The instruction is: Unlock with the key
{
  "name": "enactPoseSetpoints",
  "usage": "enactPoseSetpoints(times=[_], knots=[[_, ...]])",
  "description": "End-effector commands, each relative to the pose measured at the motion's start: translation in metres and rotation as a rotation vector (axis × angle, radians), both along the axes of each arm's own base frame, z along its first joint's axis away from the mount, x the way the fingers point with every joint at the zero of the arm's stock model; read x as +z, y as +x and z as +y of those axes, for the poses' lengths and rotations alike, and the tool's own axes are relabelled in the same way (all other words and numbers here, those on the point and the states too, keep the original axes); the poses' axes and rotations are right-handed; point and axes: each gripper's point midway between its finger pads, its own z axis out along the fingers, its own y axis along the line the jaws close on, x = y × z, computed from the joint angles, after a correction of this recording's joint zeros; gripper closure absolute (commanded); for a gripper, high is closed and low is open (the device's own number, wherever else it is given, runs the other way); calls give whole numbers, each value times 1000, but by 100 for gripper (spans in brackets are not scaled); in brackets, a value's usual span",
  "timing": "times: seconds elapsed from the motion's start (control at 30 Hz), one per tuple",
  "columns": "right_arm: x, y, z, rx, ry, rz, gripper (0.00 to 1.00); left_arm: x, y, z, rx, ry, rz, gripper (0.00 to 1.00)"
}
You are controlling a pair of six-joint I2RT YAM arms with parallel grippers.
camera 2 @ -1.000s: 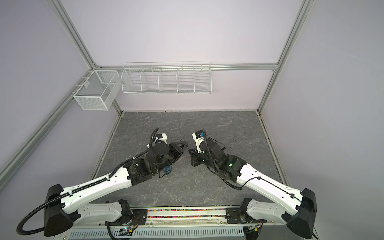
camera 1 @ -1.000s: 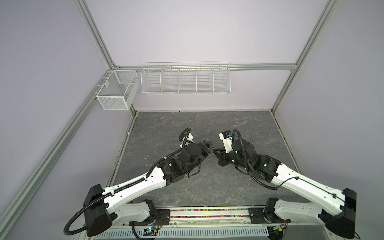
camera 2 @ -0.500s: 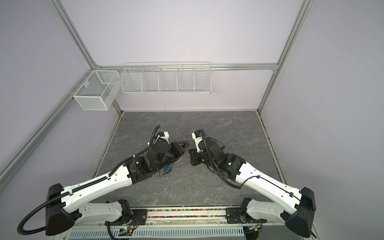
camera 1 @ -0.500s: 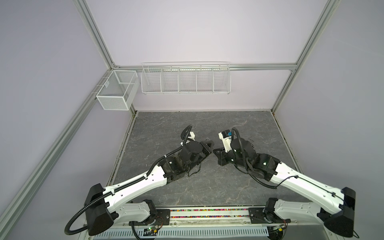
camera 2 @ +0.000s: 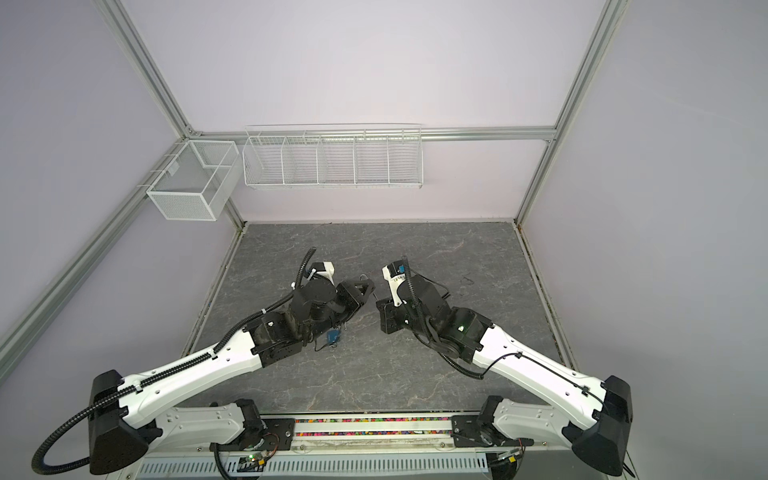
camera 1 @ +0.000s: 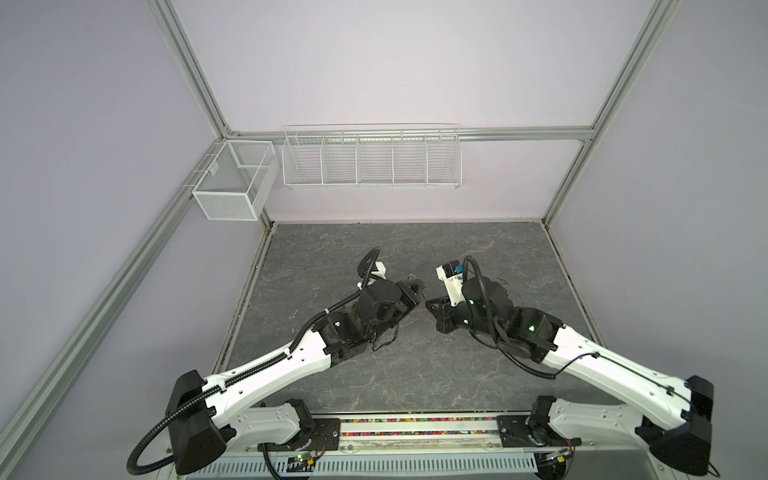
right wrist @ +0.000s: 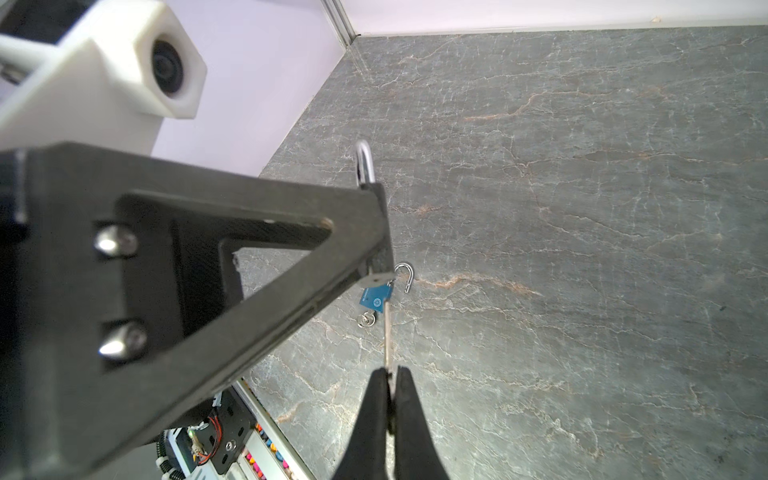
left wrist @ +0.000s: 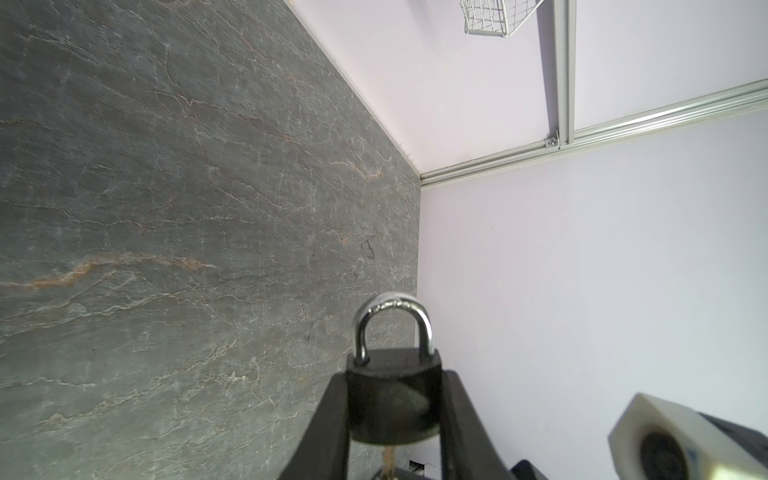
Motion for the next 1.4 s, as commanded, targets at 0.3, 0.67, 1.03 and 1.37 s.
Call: enactPoseSetpoints(times=[0.3,0.67,1.03,1.37], knots=[[10,4,0,-13,-8,-18,94,12,-1,-6,-33,-22,-23,83],[16,5,3,-8,1,-31,93,12,-2,-13,-62,-21,-20,83],[29,8,4,-3,32,-27,94,12,-10,-23,-154,12,-47,85],[42,15,6,-24,73,-61,94,14,-25,-36,-223,-27,-37,86]])
